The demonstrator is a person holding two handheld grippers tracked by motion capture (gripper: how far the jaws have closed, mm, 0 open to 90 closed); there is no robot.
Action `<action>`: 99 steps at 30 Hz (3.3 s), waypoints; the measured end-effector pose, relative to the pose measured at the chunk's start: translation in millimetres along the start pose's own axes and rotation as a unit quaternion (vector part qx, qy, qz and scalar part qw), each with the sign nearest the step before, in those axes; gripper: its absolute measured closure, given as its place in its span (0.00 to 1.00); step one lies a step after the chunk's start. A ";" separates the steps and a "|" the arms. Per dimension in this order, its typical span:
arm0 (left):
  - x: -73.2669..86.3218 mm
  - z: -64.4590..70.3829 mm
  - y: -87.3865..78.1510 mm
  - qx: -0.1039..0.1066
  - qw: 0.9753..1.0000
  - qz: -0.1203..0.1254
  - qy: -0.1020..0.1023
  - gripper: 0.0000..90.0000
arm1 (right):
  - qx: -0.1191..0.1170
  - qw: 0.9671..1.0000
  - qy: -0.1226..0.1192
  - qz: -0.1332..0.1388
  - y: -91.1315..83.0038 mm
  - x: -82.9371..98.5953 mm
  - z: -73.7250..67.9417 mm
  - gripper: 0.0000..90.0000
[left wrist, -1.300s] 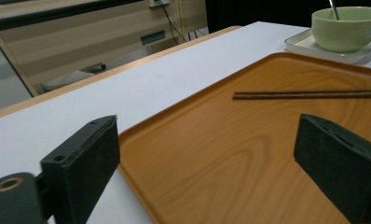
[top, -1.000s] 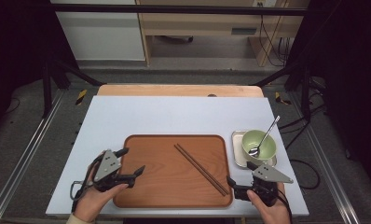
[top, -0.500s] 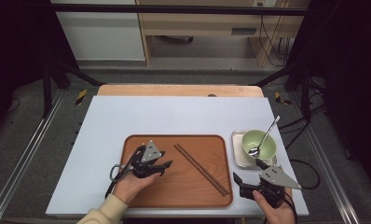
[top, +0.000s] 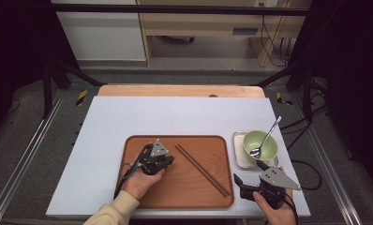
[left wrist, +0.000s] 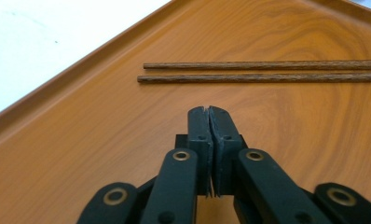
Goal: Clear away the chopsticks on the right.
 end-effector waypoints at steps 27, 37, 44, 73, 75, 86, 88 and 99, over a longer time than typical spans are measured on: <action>-8.9 -2.3 21.7 -0.004 1.000 -0.025 -0.007 1.00 | 0.003 1.000 0.014 -0.004 2.0 0.9 1.5 0.09; -13.9 -8.3 28.8 -0.010 0.999 -0.030 -0.011 1.00 | 0.003 1.000 0.013 -0.007 2.5 0.6 0.8 0.10; -15.8 -9.5 35.2 -0.016 0.999 -0.035 -0.006 1.00 | 0.003 1.000 0.013 -0.007 2.6 0.5 1.1 0.10; -55.3 15.5 83.0 0.023 0.999 -0.017 0.017 1.00 | -0.002 1.000 0.010 -0.011 5.6 -0.2 -0.6 0.11; -57.0 18.3 85.9 0.025 0.999 -0.014 0.020 1.00 | -0.002 1.000 0.011 -0.012 5.3 -0.3 -0.3 0.11; -46.4 29.2 69.9 0.042 0.998 -0.029 0.034 1.00 | -0.001 1.000 0.017 -0.012 4.5 0.2 0.9 0.11; -41.2 33.6 62.9 0.048 0.997 -0.038 0.046 1.00 | -0.001 1.000 0.017 -0.013 4.7 0.3 1.0 0.11; -36.3 49.2 59.7 0.065 0.996 -0.033 0.047 1.00 | 0.000 1.000 0.016 -0.015 5.8 0.6 0.1 0.11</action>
Point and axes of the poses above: each handheld gripper's, and its own axes: y roughly forward along the jaws, x roughly out of its underside, z roughly to its right, the point moved 1 cm from there along y, roughly forward along the jaws, and after that the axes turned 1 degree about -y, right-handed, at the moved point
